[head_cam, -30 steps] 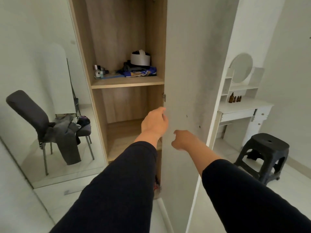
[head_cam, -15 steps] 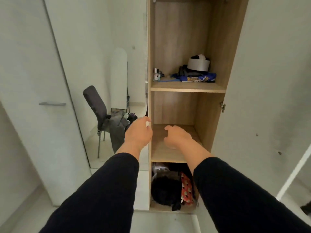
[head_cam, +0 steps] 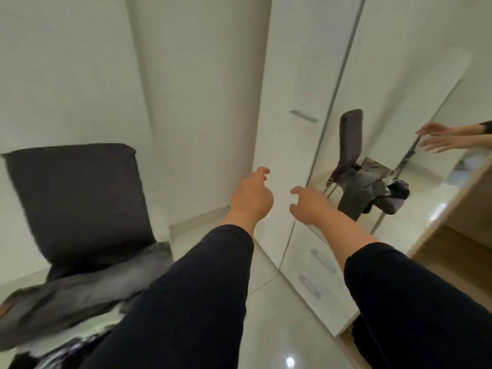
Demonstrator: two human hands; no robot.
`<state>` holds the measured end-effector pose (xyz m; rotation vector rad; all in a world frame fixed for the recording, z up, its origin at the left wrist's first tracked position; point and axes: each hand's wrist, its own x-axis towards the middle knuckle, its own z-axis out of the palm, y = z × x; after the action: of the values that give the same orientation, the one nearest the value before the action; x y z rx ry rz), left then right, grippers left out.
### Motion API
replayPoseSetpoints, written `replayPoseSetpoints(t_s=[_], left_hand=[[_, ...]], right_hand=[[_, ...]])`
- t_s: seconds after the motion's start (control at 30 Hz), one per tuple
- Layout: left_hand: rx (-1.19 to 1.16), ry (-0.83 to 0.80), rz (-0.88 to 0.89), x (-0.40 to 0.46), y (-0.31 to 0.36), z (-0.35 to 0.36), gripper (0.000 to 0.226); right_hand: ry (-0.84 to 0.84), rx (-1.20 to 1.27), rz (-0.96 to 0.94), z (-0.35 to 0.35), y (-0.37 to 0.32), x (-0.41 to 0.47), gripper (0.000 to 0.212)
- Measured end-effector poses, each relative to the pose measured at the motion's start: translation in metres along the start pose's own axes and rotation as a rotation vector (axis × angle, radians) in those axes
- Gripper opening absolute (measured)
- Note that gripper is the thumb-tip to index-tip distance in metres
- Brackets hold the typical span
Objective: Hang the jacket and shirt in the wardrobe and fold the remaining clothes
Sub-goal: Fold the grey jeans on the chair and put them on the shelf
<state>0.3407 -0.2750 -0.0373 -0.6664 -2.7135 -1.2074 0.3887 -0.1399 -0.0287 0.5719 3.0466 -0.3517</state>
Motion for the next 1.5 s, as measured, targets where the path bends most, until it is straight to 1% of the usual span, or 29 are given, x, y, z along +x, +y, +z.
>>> replayPoseSetpoints(t_s=[0.13,0.23,0.33,0.47,0.57,0.67,0.8,0.93,1.07,1.17,1.27,1.33,1.5], left_hand=[[0.079,0.055,-0.234,-0.046,-0.085,-0.038,0.048],[0.128,0.095,-0.405,-0.085,-0.139,-0.064,0.048],[0.134,0.139,-0.528,-0.12,-0.185,-0.089,0.044],[0.146,0.163,-0.644,-0.156,-0.245,-0.119,0.043],[0.134,0.141,-0.734,-0.174,-0.289,-0.137,0.045],[0.138,0.133,-0.797,-0.182,-0.331,-0.149,0.044],[0.155,0.098,-0.828,-0.185,-0.377,-0.147,0.038],[0.122,0.049,-0.862,-0.179,-0.42,-0.134,0.034],[0.083,0.024,-0.864,-0.155,-0.471,-0.117,0.032],[0.092,-0.013,-0.791,-0.129,-0.509,-0.093,0.03],[0.109,-0.05,-0.713,-0.103,-0.54,-0.064,0.031],[0.134,-0.081,-0.686,-0.087,-0.56,-0.045,0.035],[0.244,-0.164,-0.648,-0.061,-0.583,-0.013,0.051]], right_hand=[[-0.125,-0.023,-0.217,0.053,-0.079,0.002,0.049],[-0.216,-0.011,-0.358,0.088,-0.133,-0.005,0.052],[-0.289,-0.023,-0.472,0.118,-0.182,-0.011,0.051],[-0.371,-0.008,-0.544,0.161,-0.237,-0.014,0.047],[-0.429,0.003,-0.552,0.196,-0.27,-0.012,0.052],[-0.463,0.004,-0.57,0.233,-0.293,-0.006,0.052],[-0.528,-0.047,-0.548,0.281,-0.302,0.005,0.053],[-0.606,-0.066,-0.489,0.326,-0.303,0.023,0.056],[-0.603,-0.066,-0.481,0.367,-0.311,0.062,0.052],[-0.54,-0.097,-0.497,0.399,-0.316,0.095,0.051],[-0.383,-0.201,-0.573,0.43,-0.322,0.123,0.051],[-0.319,-0.251,-0.625,0.449,-0.326,0.141,0.05],[-0.245,-0.29,-0.696,0.472,-0.332,0.165,0.04]])
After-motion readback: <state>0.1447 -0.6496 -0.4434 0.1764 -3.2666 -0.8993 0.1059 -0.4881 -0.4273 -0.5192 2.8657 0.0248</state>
